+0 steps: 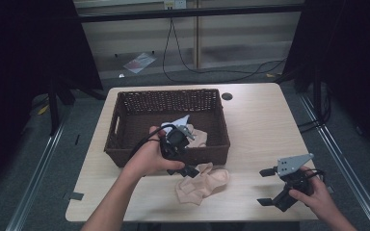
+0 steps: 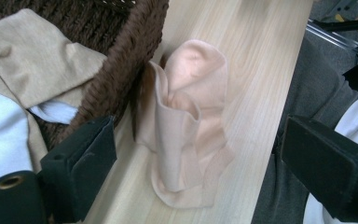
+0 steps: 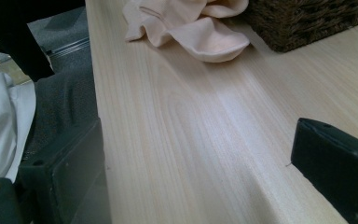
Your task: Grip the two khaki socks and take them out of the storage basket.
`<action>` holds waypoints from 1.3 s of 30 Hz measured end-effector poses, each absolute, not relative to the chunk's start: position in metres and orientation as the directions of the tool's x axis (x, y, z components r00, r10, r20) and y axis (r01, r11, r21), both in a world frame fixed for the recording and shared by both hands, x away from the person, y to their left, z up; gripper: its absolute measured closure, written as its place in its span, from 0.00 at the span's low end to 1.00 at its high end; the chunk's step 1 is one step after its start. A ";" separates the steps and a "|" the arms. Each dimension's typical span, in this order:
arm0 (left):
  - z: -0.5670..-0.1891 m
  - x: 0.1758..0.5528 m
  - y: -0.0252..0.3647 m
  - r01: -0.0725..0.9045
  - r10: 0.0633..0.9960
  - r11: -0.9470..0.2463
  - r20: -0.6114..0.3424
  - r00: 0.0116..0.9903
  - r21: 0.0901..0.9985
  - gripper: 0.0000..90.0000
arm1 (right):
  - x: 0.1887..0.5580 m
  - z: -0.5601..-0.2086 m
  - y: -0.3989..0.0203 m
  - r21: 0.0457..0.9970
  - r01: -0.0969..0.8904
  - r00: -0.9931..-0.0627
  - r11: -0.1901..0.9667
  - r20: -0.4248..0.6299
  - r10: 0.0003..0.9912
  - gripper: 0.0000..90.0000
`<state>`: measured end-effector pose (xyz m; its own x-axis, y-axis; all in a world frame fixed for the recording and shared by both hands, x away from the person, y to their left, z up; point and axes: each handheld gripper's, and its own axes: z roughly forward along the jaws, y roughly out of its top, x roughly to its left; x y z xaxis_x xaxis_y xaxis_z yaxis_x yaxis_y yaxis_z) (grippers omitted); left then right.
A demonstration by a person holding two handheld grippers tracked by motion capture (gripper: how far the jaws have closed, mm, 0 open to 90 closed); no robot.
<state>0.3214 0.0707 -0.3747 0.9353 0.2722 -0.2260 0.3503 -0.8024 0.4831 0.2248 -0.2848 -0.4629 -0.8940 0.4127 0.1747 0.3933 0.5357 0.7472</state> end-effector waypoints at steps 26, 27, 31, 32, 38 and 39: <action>-0.426 0.304 0.090 0.319 0.243 -0.821 -0.216 0.946 0.473 0.05 | 0.225 -0.463 -0.285 0.746 0.392 -0.894 0.538 0.173 0.412 0.03; -0.428 0.304 0.091 0.306 0.231 -0.826 -0.212 0.950 0.473 0.05 | 0.225 -0.463 -0.285 0.747 0.392 -0.895 0.537 0.174 0.411 0.03; -0.437 0.302 0.093 0.311 0.235 -0.819 -0.213 0.948 0.482 0.05 | 0.225 -0.463 -0.285 0.747 0.390 -0.896 0.538 0.174 0.408 0.03; -0.441 0.301 0.095 0.303 0.228 -0.814 -0.208 0.951 0.495 0.05 | 0.225 -0.462 -0.285 0.747 0.390 -0.895 0.539 0.170 0.412 0.03; -0.451 0.300 0.096 0.313 0.240 -0.803 -0.206 0.949 0.507 0.05 | 0.224 -0.462 -0.285 0.749 0.386 -0.897 0.538 0.170 0.407 0.03; -0.454 0.300 0.097 0.311 0.239 -0.790 -0.202 0.950 0.528 0.05 | 0.224 -0.462 -0.285 0.750 0.386 -0.898 0.537 0.171 0.406 0.03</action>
